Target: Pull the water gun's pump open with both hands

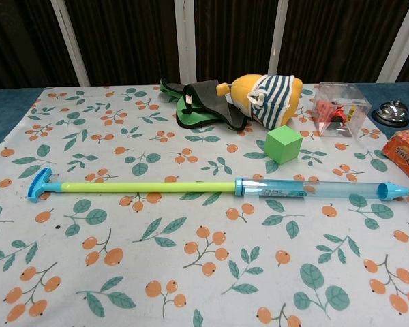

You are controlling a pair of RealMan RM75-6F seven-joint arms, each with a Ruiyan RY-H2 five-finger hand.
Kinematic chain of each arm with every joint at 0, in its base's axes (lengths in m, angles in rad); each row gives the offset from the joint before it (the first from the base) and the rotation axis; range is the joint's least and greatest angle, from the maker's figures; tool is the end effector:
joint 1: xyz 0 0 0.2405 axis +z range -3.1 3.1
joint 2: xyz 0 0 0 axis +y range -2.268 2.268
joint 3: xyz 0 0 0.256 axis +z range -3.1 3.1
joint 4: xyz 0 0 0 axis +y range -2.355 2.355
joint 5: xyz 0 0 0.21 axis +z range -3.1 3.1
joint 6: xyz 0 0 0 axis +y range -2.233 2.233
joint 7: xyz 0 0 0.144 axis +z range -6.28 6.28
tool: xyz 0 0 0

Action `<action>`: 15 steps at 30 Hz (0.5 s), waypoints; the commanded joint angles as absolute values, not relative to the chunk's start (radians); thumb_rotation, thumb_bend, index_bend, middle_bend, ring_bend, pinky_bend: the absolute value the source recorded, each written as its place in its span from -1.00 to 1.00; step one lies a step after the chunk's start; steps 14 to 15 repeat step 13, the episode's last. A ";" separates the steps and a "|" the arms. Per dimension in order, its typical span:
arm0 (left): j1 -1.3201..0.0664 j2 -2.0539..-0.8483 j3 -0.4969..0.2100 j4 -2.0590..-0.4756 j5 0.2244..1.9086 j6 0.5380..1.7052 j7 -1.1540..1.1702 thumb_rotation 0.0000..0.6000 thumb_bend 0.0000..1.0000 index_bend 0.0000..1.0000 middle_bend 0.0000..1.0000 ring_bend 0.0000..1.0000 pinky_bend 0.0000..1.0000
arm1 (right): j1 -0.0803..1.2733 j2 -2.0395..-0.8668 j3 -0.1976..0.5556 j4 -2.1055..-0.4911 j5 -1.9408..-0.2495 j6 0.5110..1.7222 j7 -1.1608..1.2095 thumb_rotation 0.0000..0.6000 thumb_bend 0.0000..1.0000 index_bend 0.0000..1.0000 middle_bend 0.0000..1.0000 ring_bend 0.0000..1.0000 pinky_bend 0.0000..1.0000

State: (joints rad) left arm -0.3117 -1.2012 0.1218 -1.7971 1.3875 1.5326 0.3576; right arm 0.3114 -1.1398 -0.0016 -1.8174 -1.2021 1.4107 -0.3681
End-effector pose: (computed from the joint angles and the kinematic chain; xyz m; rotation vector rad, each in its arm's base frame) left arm -0.2515 0.2010 0.1089 -1.5626 -0.8229 -0.8346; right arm -0.2696 -0.2257 0.1276 1.4574 -0.9028 0.7142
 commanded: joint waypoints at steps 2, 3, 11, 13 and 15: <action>-0.200 -1.132 0.192 -1.740 1.504 1.656 0.218 1.00 -0.65 -0.96 -1.00 -1.00 -1.00 | 0.181 -1.058 -0.079 -1.766 -1.360 1.546 -0.179 1.00 -0.39 -1.00 -1.00 -1.00 -1.00; -0.181 -1.128 0.199 -1.720 1.519 1.676 0.201 1.00 -0.65 -0.97 -1.00 -1.00 -1.00 | 0.160 -1.055 -0.091 -1.741 -1.384 1.568 -0.161 1.00 -0.39 -1.00 -1.00 -1.00 -1.00; -0.104 -1.121 0.178 -1.628 1.525 1.748 0.103 1.00 -0.65 -1.00 -1.00 -1.00 -1.00 | 0.081 -1.080 -0.096 -1.584 -1.456 1.667 -0.106 1.00 -0.39 -1.00 -1.00 -1.00 -1.00; -0.098 -1.120 0.169 -1.621 1.517 1.741 0.082 1.00 -0.65 -1.00 -1.00 -1.00 -1.00 | 0.077 -1.085 -0.085 -1.572 -1.448 1.659 -0.089 1.00 -0.39 -1.00 -1.00 -1.00 -1.00; -0.098 -1.120 0.169 -1.621 1.517 1.741 0.082 1.00 -0.65 -1.00 -1.00 -1.00 -1.00 | 0.077 -1.085 -0.085 -1.572 -1.448 1.659 -0.089 1.00 -0.39 -1.00 -1.00 -1.00 -1.00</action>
